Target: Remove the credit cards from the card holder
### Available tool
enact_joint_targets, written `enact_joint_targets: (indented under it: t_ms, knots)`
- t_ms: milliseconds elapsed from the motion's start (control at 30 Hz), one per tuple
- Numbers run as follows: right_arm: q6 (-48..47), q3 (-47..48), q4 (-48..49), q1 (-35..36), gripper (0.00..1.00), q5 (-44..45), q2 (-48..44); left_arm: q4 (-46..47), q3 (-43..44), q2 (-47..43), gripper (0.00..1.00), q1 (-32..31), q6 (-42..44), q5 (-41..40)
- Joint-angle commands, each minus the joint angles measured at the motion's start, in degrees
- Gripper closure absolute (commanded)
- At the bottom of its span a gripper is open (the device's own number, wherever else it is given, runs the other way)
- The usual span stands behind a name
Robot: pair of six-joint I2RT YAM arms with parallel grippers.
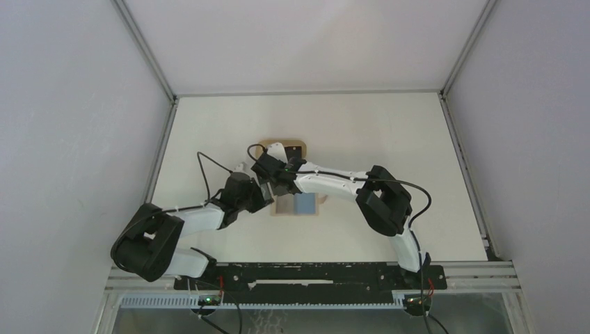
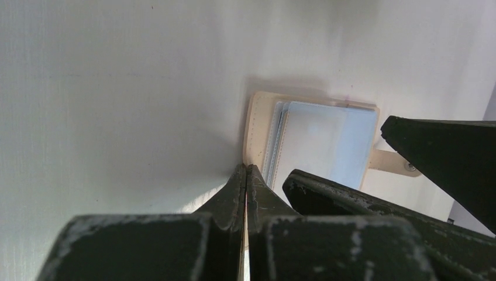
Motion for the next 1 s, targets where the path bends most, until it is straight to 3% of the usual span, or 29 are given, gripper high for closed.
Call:
enact_joint_targets:
  t_ms: [0, 400, 967]
  knots:
    - [1.63, 1.51, -2.79, 1.64, 0.05, 0.92, 1.91, 2.74, -2.34, 0.44, 1.00, 0.11, -2.48, 0.08]
    - [2.94, 0.56, -3.75, 1.11, 0.04, -0.74, 4.64, 5.03, -4.65, -0.32, 1.00, 0.11, -4.79, -0.69]
    - [3.30, -7.74, -5.44, -0.60, 0.04, 0.72, -1.76, 2.61, -4.75, -0.44, 1.00, 0.11, -6.02, -4.49]
